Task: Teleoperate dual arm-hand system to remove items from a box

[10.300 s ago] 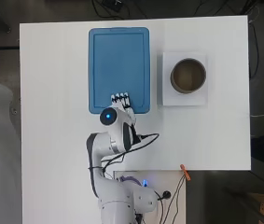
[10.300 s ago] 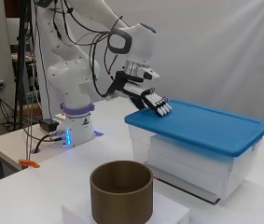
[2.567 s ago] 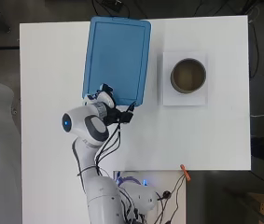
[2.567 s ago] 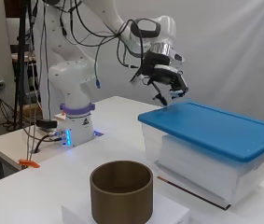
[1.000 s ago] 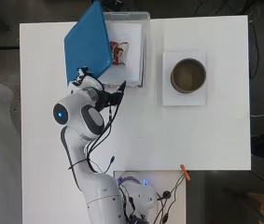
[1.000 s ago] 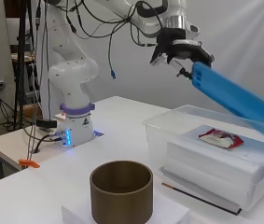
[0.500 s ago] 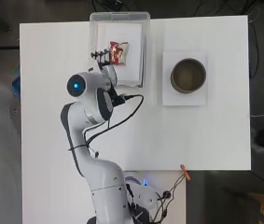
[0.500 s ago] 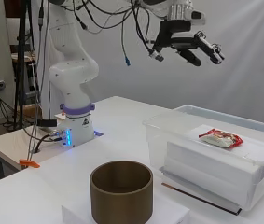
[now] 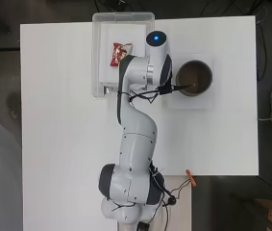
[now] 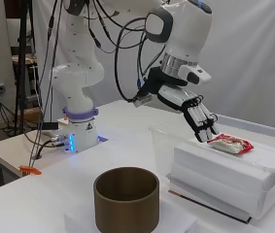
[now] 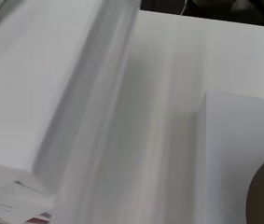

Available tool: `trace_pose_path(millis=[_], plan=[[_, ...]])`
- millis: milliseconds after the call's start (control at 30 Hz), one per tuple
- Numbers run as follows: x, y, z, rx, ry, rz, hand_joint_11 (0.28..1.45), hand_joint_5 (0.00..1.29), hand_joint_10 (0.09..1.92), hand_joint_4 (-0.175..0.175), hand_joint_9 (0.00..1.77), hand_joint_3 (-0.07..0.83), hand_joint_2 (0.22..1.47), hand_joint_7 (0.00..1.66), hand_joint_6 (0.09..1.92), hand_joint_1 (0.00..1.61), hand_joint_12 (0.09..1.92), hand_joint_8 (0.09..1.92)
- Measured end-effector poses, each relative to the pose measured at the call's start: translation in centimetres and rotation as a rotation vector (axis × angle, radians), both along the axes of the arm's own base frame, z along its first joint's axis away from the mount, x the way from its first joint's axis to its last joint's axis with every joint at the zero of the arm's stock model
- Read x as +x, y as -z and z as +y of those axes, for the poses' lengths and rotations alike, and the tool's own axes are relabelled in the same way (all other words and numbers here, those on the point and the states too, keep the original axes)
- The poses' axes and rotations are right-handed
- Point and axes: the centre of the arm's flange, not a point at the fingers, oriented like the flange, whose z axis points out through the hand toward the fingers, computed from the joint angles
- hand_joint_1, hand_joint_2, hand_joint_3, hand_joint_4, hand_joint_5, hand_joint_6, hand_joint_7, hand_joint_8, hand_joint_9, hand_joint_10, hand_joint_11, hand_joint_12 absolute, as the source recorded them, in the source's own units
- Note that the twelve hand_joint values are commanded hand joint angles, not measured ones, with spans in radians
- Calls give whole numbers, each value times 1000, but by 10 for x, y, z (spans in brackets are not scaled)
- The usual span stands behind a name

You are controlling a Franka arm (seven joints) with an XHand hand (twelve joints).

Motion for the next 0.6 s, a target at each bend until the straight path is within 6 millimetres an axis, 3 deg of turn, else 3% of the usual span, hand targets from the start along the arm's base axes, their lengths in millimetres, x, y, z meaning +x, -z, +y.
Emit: trace_pose_path(millis=[100, 267, 400, 600], plan=[[7, 10, 21, 2, -31, 24, 510, 304, 87, -28, 577, 6, 975, 513, 87, 259, 87, 87], [34, 0, 54, -2, -80, 25, 498, 274, 87, -34, 569, 6, 983, 511, 87, 246, 87, 87], [60, 17, 76, -33, -94, 54, 504, 260, 87, -35, 573, 2, 979, 509, 87, 214, 87, 87], [80, 40, 103, -25, -138, 95, 505, 216, 87, -50, 568, -6, 957, 486, 87, 173, 87, 87]])
